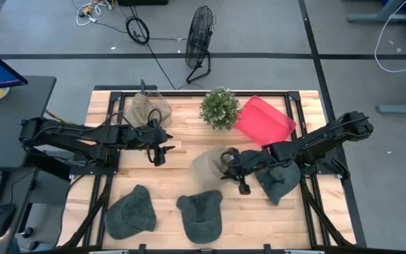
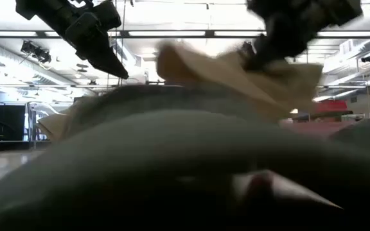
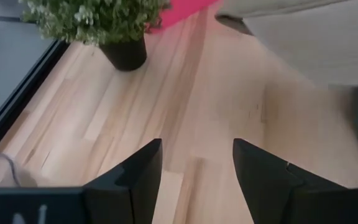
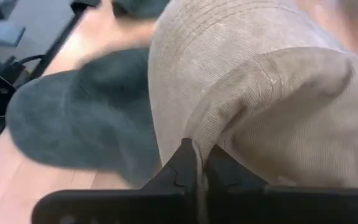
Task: Pick & Place hat
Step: Put the brown cap into the transparent bin
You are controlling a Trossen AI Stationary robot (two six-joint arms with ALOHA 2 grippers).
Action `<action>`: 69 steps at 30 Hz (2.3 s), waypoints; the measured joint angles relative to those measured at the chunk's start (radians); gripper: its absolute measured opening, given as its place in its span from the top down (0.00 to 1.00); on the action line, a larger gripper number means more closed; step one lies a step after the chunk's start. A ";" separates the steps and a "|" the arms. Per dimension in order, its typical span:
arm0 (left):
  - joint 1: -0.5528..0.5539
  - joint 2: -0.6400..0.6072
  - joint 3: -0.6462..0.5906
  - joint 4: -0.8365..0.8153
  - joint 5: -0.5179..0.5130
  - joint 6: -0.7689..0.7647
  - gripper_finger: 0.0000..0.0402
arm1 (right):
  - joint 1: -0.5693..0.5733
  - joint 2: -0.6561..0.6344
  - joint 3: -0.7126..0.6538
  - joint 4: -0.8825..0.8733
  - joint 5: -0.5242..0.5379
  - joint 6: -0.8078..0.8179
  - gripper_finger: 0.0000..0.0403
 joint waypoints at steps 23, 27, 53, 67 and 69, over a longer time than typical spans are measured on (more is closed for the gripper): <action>-0.056 0.000 0.000 0.311 0.104 0.227 0.53 | -0.143 0.141 0.159 -0.101 -0.164 -0.856 0.98; -0.056 0.000 0.000 0.312 0.104 0.232 0.53 | -0.172 0.200 0.159 -0.083 -0.159 -0.880 0.98; -0.005 0.300 0.140 0.194 0.185 0.122 0.27 | -0.114 0.255 0.159 -0.129 0.154 -1.343 0.98; -0.006 0.301 0.140 0.182 0.225 0.039 0.35 | -0.097 0.255 0.159 -0.027 0.299 -1.361 0.96; -0.006 0.301 0.140 0.176 0.247 0.032 0.42 | -0.096 0.255 0.159 0.013 0.300 -1.316 0.95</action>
